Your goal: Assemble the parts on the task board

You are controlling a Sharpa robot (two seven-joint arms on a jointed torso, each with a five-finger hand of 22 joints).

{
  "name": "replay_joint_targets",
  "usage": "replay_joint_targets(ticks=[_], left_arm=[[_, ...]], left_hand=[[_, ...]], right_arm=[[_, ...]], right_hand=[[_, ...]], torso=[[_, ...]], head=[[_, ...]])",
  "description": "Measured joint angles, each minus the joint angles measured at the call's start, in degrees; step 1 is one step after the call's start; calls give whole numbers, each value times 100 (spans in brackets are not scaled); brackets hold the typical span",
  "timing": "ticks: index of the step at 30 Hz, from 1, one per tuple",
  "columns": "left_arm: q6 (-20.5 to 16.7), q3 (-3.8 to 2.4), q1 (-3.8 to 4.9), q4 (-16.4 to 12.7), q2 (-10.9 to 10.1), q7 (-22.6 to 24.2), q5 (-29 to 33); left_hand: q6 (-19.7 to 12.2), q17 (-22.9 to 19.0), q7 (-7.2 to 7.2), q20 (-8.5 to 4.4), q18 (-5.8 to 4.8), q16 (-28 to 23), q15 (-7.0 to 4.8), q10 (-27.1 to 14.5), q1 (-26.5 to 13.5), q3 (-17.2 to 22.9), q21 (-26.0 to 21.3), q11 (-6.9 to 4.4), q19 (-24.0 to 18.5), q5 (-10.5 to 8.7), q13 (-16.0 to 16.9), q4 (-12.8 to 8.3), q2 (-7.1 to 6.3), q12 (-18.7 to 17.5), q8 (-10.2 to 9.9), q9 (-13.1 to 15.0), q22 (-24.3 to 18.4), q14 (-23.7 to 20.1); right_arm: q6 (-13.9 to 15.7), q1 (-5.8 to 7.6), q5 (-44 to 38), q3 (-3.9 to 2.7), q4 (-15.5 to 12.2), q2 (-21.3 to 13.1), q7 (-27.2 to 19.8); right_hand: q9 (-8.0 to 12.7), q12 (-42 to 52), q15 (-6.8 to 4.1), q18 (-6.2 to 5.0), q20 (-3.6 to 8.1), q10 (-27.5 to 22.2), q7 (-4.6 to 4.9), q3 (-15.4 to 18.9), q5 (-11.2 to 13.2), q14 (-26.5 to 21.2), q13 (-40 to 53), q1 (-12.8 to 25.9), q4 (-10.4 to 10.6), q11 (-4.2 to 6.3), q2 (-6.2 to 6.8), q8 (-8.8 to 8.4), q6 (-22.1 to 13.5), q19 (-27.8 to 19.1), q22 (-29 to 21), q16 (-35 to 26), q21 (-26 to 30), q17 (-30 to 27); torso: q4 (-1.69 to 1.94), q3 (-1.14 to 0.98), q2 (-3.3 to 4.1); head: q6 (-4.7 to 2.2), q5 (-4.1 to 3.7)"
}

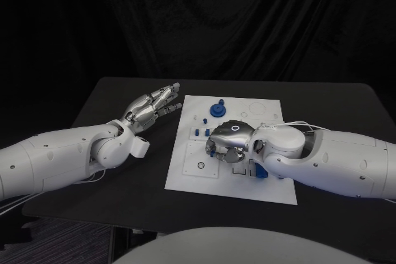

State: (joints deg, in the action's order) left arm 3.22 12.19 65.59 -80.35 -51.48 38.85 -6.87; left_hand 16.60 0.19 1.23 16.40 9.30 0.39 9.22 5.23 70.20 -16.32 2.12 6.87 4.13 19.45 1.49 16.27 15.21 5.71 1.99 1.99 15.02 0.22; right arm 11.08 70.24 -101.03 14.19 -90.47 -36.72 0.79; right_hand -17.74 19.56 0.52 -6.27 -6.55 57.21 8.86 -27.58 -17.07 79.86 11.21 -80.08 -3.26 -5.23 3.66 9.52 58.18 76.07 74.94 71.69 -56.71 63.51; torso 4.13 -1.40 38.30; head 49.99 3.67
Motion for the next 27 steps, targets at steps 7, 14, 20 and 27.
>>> replay_joint_targets(ticks=[7, 14, 20, 27], left_arm=[[6, 0, -1, 5, 3, 0, 1], [11, 0, -2, 18, 13, 0, 1], [14, 0, -2, 25, 15, 0, 1], [18, 0, -3, 28, 15, 0, 1]], left_hand=[[4, 0, 4, 0, 0, 0, 0, -6, 28, 0, 0, -6, 0, 0, 0, 0, 28, 0, 0, 0, 1, 0], [31, 0, 72, 0, 0, 0, 0, -21, 44, 16, 0, -21, 0, 28, 0, -16, 12, 0, 0, 6, -6, 0], [52, 1, 92, 0, 0, 0, 0, -42, 105, 48, 0, -42, 0, 95, 0, -48, 14, 0, 0, 6, -16, 0], [58, -1, 127, 0, 0, 0, 0, -42, 151, 64, 0, -42, 0, 133, 0, -63, 15, 0, 0, 5, -22, 0]], right_arm=[[-35, -4, -2, 0, 22, 48, -10], [-124, -40, -2, -1, 45, 64, -19], [-201, -52, -3, -8, 50, 66, -19], [-228, -52, -3, -13, 46, 50, -22]], right_hand=[[53, -139, 48, 0, -34, -178, 12, -1, 48, -48, -60, 58, 1, -70, 56, -205, -296, -34, 0, -30, 76, -60], [107, -206, 113, 0, -72, -330, -2, 24, 120, -113, -108, 121, 26, -127, 119, -317, -430, -118, -1, -95, 223, -158], [173, -264, 145, 0, -123, -504, -127, 47, 267, -186, -125, 232, 82, -155, 164, -458, -637, -185, -1, -138, 369, -238], [184, -264, 145, -1, -133, -574, -153, 78, 314, -186, -126, 260, 114, -179, 192, -461, -662, -196, -1, -138, 405, -257]], torso=[[-1, 0, 1], [-1, -1, 3], [-3, 0, 1], [-4, -3, 0]], head=[[0, -12], [0, -9], [0, -6], [0, -13]])
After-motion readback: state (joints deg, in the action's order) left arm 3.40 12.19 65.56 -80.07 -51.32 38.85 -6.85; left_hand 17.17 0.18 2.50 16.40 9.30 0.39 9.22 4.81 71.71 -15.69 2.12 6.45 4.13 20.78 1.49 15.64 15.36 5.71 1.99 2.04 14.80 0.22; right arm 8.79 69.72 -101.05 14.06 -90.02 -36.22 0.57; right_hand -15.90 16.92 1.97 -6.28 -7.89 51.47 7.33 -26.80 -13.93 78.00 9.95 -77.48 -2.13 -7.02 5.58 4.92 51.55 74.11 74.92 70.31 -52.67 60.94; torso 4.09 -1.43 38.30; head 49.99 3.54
